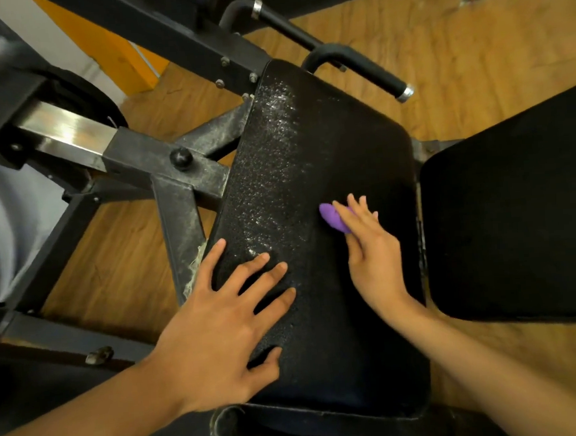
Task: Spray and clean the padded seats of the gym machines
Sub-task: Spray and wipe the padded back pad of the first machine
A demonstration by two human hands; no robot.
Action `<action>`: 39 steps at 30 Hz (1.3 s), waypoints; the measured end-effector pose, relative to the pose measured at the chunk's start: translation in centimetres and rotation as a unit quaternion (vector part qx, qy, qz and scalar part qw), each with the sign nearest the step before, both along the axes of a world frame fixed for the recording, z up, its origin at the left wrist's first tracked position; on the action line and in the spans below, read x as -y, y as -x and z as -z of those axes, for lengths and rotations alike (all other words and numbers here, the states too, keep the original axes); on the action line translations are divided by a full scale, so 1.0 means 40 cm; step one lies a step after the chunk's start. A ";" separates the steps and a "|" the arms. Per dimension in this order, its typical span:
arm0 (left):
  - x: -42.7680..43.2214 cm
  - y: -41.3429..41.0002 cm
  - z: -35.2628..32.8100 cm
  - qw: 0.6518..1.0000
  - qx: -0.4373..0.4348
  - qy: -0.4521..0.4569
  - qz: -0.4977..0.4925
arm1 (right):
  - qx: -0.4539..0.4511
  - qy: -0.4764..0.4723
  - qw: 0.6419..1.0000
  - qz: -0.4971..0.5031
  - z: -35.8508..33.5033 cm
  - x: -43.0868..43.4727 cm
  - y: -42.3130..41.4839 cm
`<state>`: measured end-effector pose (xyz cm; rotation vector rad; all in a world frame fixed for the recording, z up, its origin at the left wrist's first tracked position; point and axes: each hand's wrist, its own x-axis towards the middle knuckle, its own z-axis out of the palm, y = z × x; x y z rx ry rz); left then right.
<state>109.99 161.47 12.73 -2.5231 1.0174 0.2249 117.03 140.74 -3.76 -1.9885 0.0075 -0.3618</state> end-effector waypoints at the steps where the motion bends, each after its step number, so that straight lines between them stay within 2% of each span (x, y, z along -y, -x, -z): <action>1: 0.001 0.000 -0.001 1.000 0.000 0.002 0.000 | 0.000 -0.010 1.000 -0.004 -0.003 0.004 -0.019; 4: 0.000 -0.005 0.001 1.000 0.005 0.002 0.003 | -0.007 -0.016 0.999 0.035 -0.009 0.033 -0.187; 7: -0.002 -0.005 0.002 1.000 0.003 0.011 0.004 | -0.067 0.004 0.992 0.111 -0.015 0.064 -0.397; 11: -0.008 -0.010 0.006 1.000 -0.004 0.022 0.000 | -0.134 -0.088 0.969 0.188 -0.045 0.112 -0.590; 13: -0.011 -0.011 0.008 1.000 -0.005 0.021 -0.002 | -0.151 -0.144 0.960 0.189 -0.052 0.138 -0.648; 16: -0.011 -0.014 0.008 1.000 -0.007 0.024 -0.001 | -0.167 -0.162 0.961 0.148 -0.046 0.168 -0.694; 20: -0.013 -0.015 0.007 1.000 -0.009 0.027 -0.001 | -0.138 -0.094 0.971 0.171 -0.044 0.159 -0.668; 24: -0.007 -0.014 0.003 1.000 -0.009 0.019 0.000 | -0.063 0.003 0.991 0.114 -0.029 0.097 -0.459; 28: -0.003 -0.011 0.002 1.000 -0.008 0.011 -0.002 | -0.010 0.000 1.000 0.028 -0.036 0.015 -0.201; 32: -0.001 -0.010 -0.001 1.000 -0.011 0.013 0.001 | -0.010 -0.013 1.000 -0.012 -0.059 -0.052 -0.023; 35: 0.000 -0.012 0.001 1.000 -0.012 0.023 -0.002 | -0.028 -0.050 0.998 -0.005 -0.063 -0.032 -0.089; 39: -0.004 -0.013 0.006 0.999 -0.014 0.034 -0.005 | -0.045 -0.023 0.997 0.057 -0.079 -0.003 -0.335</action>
